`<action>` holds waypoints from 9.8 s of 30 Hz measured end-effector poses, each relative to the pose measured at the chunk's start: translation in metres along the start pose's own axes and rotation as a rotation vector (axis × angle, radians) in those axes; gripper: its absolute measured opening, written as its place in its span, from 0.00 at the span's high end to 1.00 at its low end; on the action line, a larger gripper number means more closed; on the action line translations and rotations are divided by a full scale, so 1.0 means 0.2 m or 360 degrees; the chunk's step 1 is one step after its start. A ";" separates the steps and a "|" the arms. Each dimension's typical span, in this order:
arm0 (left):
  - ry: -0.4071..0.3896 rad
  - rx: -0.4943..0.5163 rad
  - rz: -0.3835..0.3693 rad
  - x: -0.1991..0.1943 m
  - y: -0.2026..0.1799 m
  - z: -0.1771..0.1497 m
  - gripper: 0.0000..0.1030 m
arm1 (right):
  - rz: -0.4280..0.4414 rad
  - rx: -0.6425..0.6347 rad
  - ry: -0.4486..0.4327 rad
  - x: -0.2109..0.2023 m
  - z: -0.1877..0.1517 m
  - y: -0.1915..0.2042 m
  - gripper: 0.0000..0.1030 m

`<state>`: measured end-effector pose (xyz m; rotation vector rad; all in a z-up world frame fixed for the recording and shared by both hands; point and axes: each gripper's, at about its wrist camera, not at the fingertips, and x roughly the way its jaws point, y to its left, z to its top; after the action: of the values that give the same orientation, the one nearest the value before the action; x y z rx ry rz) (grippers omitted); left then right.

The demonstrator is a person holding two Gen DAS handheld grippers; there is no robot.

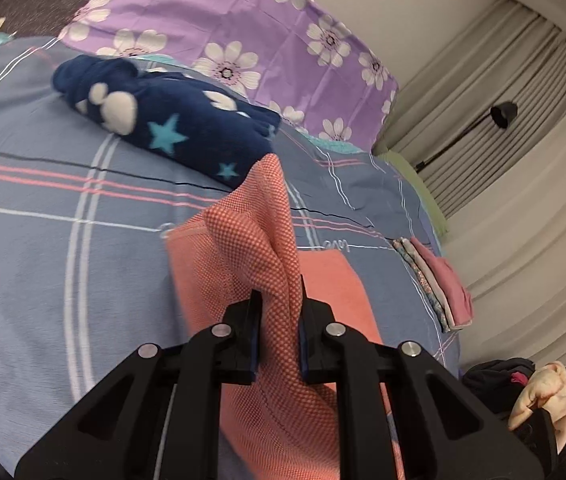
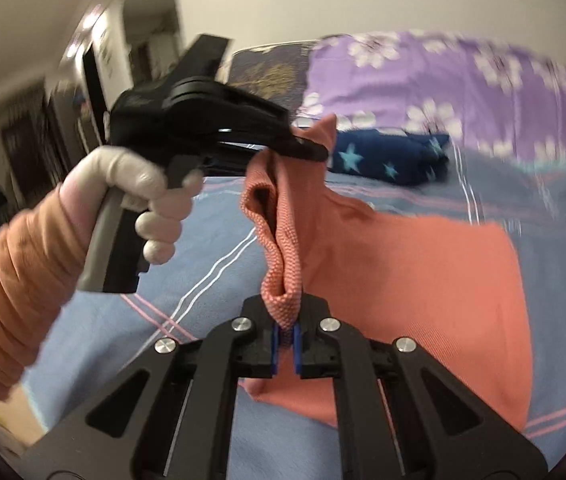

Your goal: Fold small clothes

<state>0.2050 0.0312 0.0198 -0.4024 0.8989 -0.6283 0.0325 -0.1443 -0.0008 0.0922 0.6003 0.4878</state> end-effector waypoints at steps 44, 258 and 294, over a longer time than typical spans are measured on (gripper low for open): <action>0.0396 0.0524 0.0535 1.00 -0.82 -0.17 0.88 | 0.0150 0.0768 -0.0026 -0.29 -0.37 -0.81 0.95; 0.0229 0.0232 0.0079 0.59 -0.09 -0.45 0.43 | 0.0314 0.0731 0.0508 0.33 -0.07 -1.24 0.52; 0.0200 0.0400 0.0126 0.68 -0.16 -0.42 0.49 | 0.0187 0.0464 0.0389 0.39 -0.04 -1.15 0.59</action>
<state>0.1898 -0.0872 -0.0911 -0.1016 0.9370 -0.6895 0.1778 -0.3110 -0.0992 0.3501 0.9074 0.5270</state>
